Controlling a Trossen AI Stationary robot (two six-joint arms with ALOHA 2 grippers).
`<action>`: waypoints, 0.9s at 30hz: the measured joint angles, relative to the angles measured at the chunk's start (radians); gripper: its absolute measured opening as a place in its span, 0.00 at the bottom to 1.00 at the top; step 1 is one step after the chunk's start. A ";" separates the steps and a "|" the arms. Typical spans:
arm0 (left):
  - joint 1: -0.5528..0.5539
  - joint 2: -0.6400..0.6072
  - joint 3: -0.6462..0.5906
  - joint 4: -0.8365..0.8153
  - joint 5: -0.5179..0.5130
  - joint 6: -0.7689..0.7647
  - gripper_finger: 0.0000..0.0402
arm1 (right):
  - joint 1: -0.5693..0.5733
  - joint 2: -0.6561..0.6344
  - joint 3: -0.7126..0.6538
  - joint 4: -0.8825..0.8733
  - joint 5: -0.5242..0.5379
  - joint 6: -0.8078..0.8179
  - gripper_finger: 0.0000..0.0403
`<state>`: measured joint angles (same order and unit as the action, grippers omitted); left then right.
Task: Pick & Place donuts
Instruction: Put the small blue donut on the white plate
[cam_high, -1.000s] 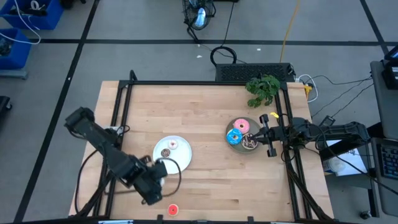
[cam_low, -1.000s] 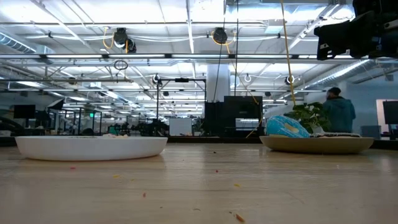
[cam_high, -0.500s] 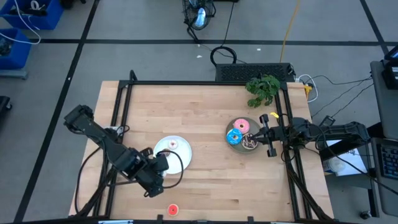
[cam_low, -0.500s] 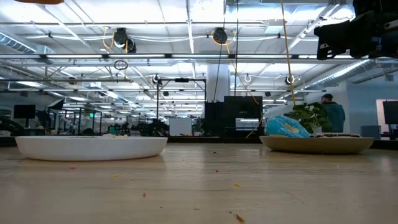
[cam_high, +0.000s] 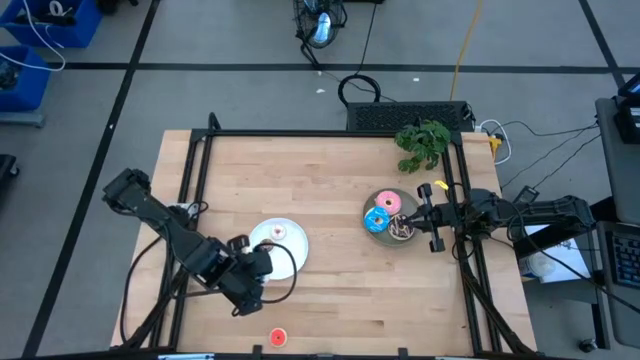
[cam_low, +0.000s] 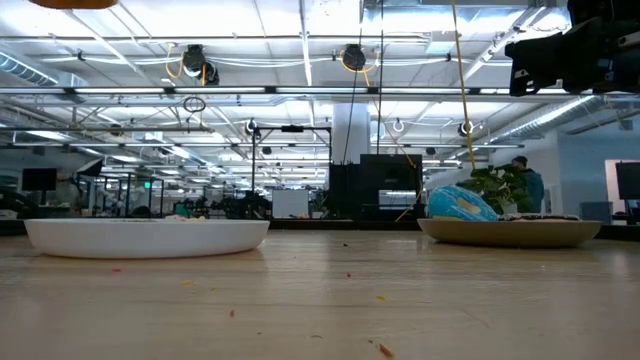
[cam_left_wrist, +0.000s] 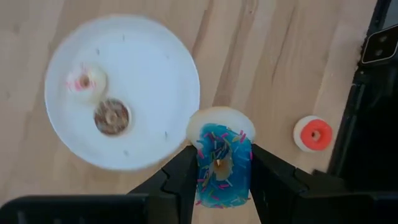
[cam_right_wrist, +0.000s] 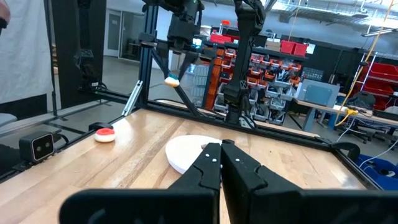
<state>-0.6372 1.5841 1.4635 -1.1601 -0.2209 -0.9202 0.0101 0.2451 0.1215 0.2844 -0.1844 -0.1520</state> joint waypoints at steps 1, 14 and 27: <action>0.008 0.000 0.000 0.008 -0.007 0.032 0.33 | 0.000 0.000 0.000 0.001 0.000 0.000 0.00; 0.304 0.038 0.001 0.006 -0.024 0.437 0.33 | 0.000 0.002 0.000 0.002 0.000 -0.007 0.00; 0.491 0.275 0.000 0.066 0.090 0.725 0.33 | 0.000 0.014 0.000 0.002 0.000 -0.021 0.00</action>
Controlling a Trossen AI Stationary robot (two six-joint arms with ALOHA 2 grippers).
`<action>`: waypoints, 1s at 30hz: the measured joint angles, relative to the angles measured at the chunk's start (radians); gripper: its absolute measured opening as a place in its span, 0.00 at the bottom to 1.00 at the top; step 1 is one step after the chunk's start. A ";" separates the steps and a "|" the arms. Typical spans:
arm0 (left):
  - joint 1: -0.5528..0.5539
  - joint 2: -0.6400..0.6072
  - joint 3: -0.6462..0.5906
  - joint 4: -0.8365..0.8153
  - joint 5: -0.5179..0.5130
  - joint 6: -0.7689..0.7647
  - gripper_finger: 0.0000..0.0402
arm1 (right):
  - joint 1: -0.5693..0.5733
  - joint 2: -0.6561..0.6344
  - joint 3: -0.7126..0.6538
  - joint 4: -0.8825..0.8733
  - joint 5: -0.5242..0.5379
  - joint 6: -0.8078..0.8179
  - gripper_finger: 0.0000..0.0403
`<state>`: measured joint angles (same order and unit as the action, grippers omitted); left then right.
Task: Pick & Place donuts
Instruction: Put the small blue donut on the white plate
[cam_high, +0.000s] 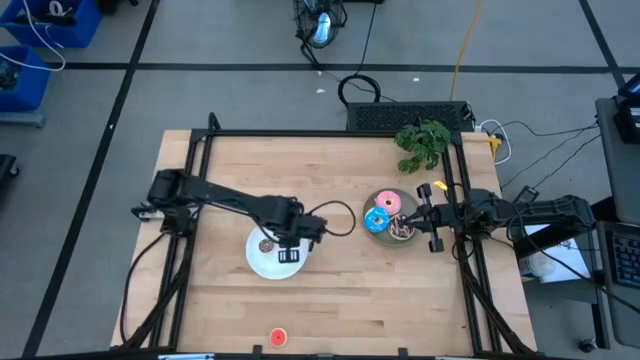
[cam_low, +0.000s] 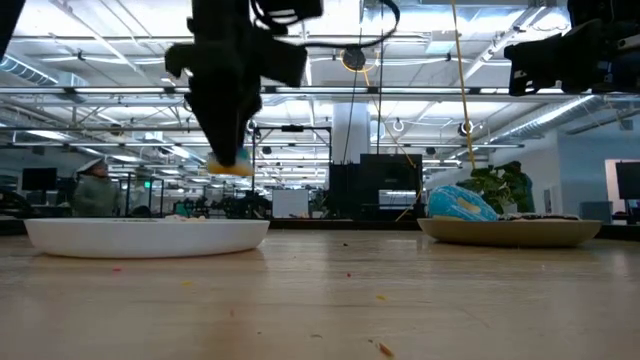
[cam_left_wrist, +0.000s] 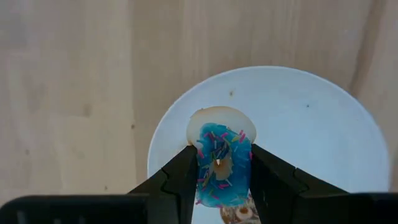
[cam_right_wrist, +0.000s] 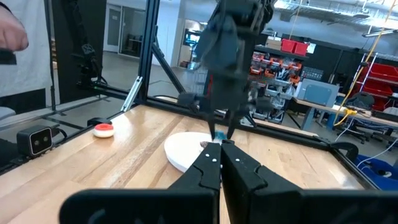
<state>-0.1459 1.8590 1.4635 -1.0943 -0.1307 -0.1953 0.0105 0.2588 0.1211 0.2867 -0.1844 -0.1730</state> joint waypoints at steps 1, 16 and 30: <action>0.001 0.018 0.000 0.007 0.000 0.014 0.33 | 0.000 0.000 0.000 0.000 0.000 0.000 0.00; -0.003 0.132 0.000 0.056 0.026 0.089 0.33 | 0.000 0.000 0.000 0.000 0.000 -0.015 0.00; -0.005 0.132 -0.088 0.166 0.027 -0.019 0.33 | 0.000 0.000 0.000 0.000 0.000 -0.015 0.00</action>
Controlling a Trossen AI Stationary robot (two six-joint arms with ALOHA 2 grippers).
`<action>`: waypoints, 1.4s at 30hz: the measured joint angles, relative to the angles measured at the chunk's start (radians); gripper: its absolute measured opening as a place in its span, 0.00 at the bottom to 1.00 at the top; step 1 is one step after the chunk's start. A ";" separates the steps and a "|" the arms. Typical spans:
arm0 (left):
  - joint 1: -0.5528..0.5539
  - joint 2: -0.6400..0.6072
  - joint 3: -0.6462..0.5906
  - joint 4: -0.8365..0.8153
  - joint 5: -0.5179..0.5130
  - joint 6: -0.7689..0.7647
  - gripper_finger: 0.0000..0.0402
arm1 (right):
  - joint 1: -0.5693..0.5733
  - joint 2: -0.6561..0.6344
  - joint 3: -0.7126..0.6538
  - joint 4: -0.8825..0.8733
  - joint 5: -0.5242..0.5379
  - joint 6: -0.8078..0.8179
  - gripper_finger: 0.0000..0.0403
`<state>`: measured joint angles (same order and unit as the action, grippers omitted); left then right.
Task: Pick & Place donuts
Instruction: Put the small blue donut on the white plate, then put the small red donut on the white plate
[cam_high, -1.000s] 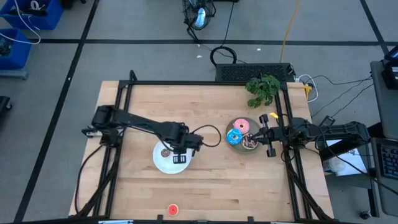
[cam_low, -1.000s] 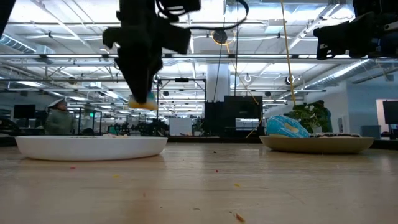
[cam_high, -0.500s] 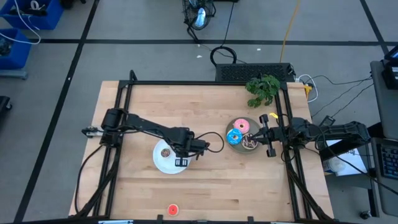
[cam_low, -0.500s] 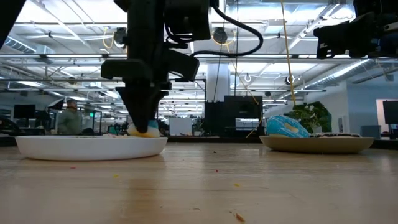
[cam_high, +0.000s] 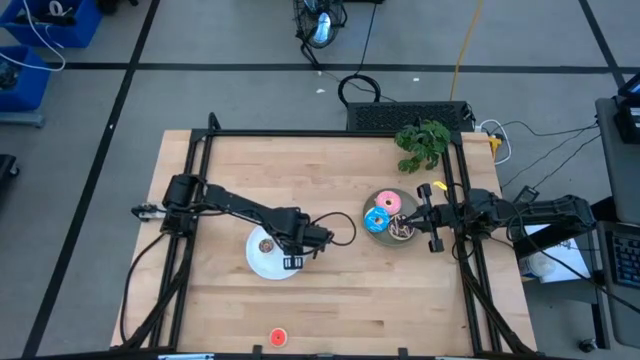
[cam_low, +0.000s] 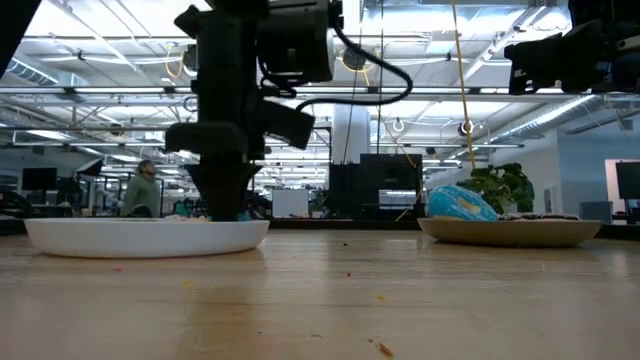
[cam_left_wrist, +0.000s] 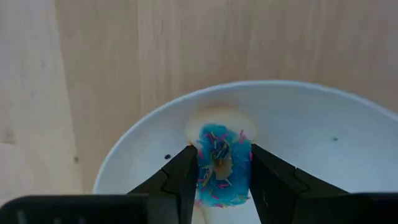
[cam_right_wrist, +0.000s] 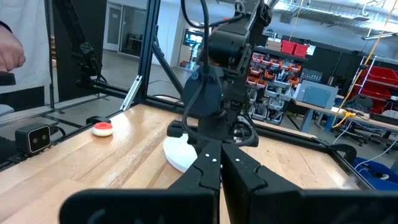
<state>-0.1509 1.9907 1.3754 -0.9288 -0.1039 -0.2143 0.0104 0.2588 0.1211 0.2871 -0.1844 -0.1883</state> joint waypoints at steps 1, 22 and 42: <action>0.000 0.000 -0.010 0.005 0.000 -0.004 0.33 | 0.000 0.000 0.000 0.000 0.000 0.000 0.00; -0.030 -0.008 0.031 -0.059 -0.039 -0.025 0.66 | 0.000 0.000 0.000 0.000 0.000 0.000 0.00; -0.095 -0.047 0.222 -0.384 0.183 -0.321 0.78 | 0.000 0.003 0.000 -0.001 0.000 -0.005 0.00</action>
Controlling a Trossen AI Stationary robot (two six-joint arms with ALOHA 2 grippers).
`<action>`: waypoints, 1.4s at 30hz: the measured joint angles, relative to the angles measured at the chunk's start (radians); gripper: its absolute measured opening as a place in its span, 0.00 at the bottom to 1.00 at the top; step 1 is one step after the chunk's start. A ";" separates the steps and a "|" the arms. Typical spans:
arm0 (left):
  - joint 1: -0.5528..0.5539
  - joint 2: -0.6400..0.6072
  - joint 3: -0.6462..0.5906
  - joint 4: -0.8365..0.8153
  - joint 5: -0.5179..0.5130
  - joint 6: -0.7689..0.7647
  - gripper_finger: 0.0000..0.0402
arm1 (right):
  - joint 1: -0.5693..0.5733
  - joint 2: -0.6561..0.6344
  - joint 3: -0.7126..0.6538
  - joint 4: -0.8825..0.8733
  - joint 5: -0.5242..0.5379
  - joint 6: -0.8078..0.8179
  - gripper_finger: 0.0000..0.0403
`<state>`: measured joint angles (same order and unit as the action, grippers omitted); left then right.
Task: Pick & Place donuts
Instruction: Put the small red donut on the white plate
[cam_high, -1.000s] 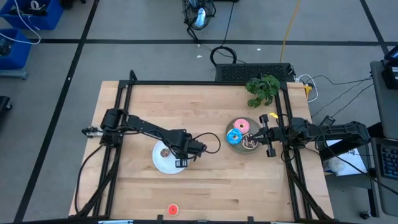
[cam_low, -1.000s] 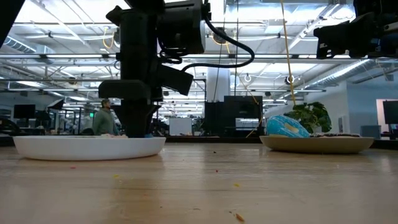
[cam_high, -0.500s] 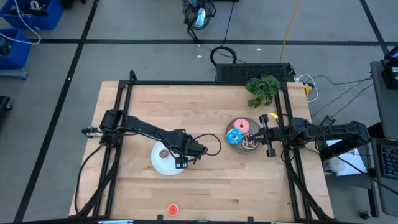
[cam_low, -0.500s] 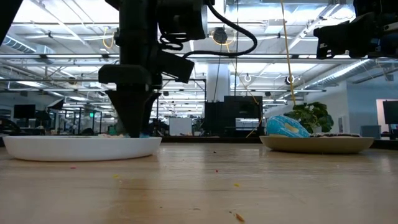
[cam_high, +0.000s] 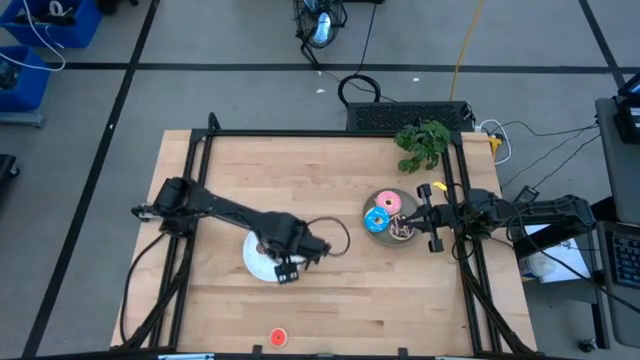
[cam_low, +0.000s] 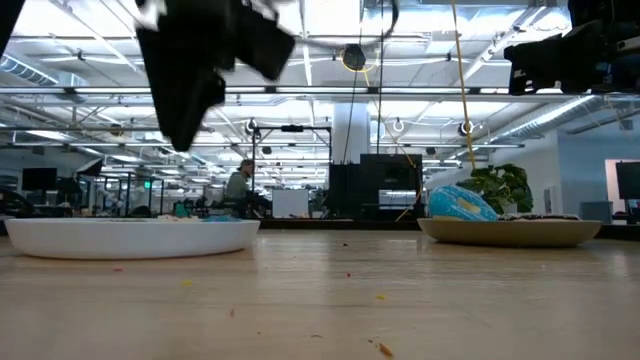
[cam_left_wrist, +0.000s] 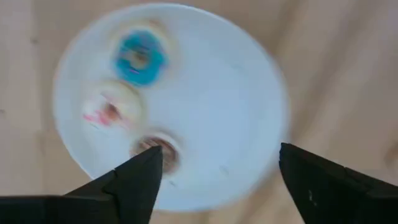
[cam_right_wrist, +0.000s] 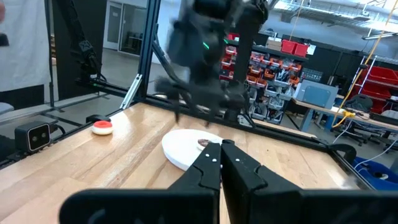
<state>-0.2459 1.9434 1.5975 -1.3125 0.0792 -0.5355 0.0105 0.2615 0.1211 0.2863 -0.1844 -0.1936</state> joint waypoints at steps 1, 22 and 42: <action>-0.024 0.000 0.031 -0.032 0.008 -0.012 0.76 | 0.000 0.001 0.000 0.001 0.000 0.000 0.00; -0.371 0.000 0.323 -0.024 -0.058 -0.274 0.02 | 0.000 0.002 0.000 0.001 0.000 -0.005 0.00; -0.411 0.001 0.323 0.149 -0.133 -0.256 0.01 | 0.000 0.002 0.000 0.001 0.000 -0.004 0.00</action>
<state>-0.6567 1.9447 1.9202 -1.1636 -0.0540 -0.7911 0.0101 0.2638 0.1211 0.2878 -0.1844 -0.1978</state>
